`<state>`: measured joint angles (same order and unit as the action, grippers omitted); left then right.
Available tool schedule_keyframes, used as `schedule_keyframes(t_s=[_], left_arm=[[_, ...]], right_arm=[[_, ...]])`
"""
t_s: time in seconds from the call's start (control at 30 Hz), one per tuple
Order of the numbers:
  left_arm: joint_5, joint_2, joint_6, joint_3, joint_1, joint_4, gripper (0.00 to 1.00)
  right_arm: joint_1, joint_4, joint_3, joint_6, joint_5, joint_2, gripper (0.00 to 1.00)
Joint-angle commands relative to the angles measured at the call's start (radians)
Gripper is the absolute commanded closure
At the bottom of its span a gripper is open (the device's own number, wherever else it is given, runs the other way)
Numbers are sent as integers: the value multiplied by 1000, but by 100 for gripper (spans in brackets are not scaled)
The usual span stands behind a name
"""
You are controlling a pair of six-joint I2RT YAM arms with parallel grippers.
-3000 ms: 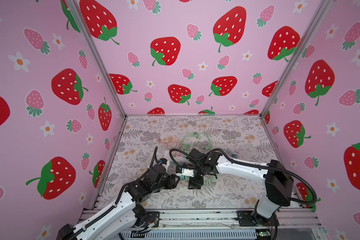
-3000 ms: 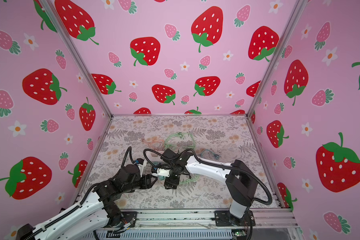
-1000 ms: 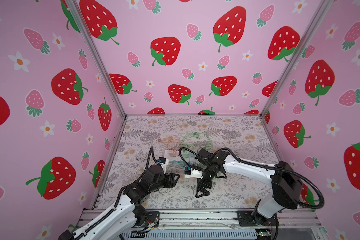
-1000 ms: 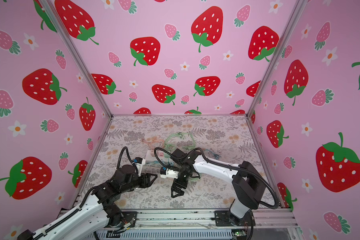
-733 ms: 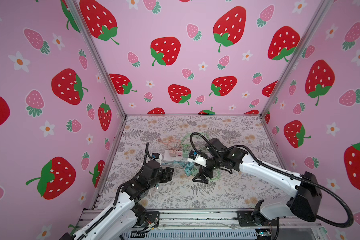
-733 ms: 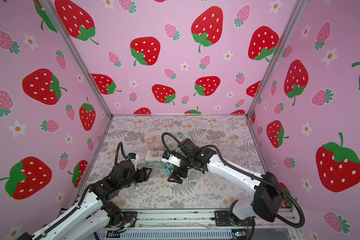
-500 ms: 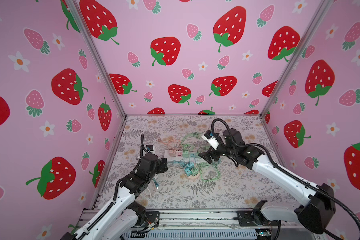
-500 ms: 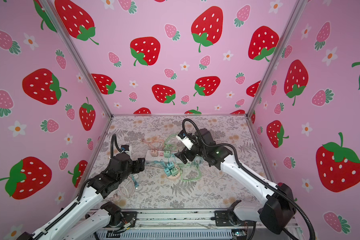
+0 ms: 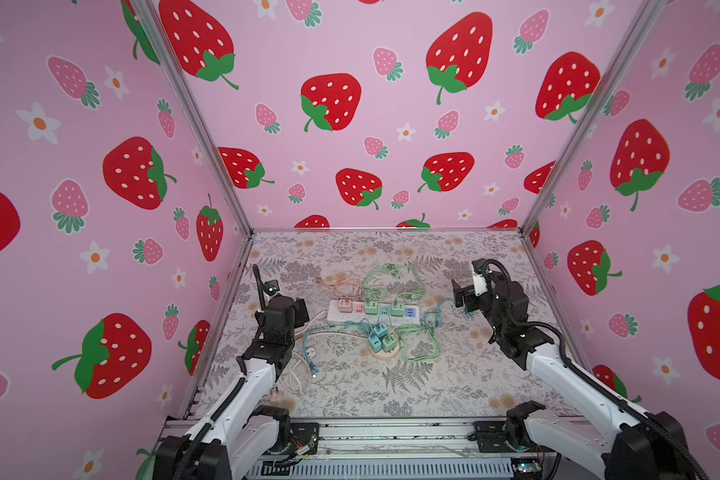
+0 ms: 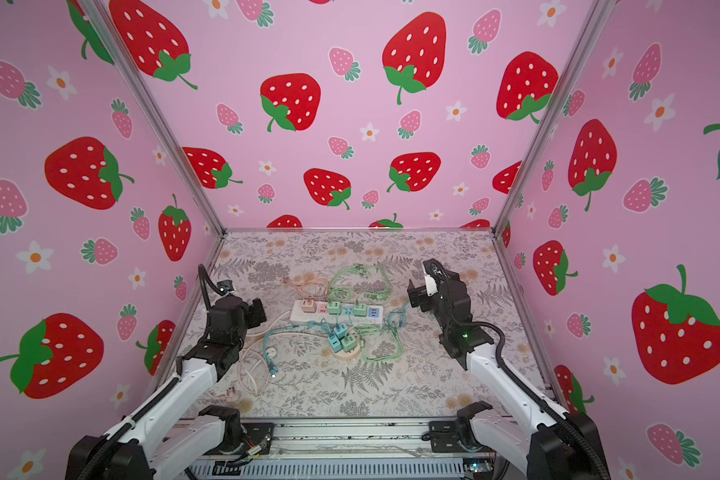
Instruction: Insert the plug
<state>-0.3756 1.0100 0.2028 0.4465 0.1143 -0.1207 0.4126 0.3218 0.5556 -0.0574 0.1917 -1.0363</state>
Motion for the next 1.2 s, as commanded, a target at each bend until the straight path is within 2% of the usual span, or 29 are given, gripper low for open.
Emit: schedule_keyframes(t_s=[0.0,0.13,0.27,0.6,0.77,0.9,1.0,1.1,1.17], left_arm=[[71,83,-98,-24,-33,-249,8],[92,201,-155,-46,-45,-406,7],[139,285,-152,-71,-76,-528,7],[232,338,-133,-73,-130,-599,6],[297,439,-123,-109,-143,-769,6],[299,466,-122,-98,-145,-771,5],[300,526,-120,-98,-145,-833,5],[304,530,-123,-40,-144,-723,4],[318,534,-132,-6,-143,-660,3]], right_arm=[[-80,211,-78,34,81,8,1],[-177,338,-173,51,56,-34,1],[-232,466,-233,78,26,-110,1],[-265,707,-288,74,-17,-296,1],[-275,764,-286,77,-28,-371,1],[-286,778,-278,72,-41,-396,1],[-292,929,-307,64,-55,-496,1],[-304,922,-284,58,-101,-537,1],[-309,928,-284,67,-87,-540,1]])
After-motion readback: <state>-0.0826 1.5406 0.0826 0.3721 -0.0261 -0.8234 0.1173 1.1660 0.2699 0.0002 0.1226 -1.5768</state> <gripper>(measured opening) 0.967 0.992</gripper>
